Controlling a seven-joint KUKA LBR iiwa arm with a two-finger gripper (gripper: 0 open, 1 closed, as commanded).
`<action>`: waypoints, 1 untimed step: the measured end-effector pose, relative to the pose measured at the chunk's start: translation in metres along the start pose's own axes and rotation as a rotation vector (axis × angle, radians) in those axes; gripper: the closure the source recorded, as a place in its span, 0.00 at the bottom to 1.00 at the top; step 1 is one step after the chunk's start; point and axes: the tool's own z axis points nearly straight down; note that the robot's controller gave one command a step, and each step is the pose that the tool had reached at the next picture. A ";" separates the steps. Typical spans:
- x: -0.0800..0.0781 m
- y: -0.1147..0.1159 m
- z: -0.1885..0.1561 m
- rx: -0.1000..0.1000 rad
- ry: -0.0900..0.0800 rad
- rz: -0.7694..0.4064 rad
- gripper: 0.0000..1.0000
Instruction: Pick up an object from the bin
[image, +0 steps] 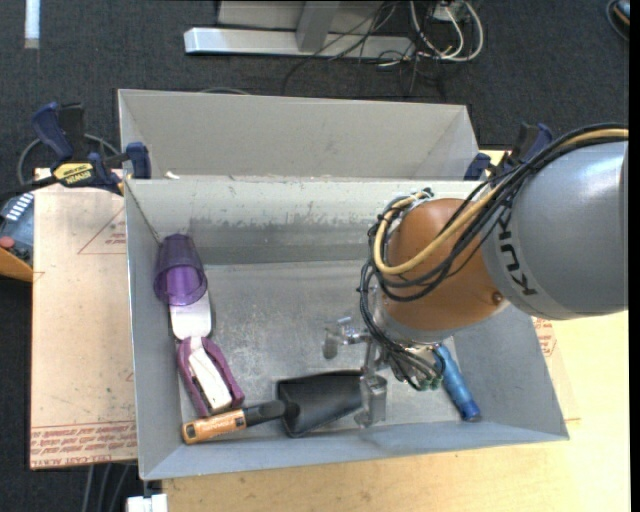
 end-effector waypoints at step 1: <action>0.004 0.005 0.030 -0.001 0.000 -0.456 1.00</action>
Offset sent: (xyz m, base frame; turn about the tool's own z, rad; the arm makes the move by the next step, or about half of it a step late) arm 0.0000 0.0000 0.0000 0.0000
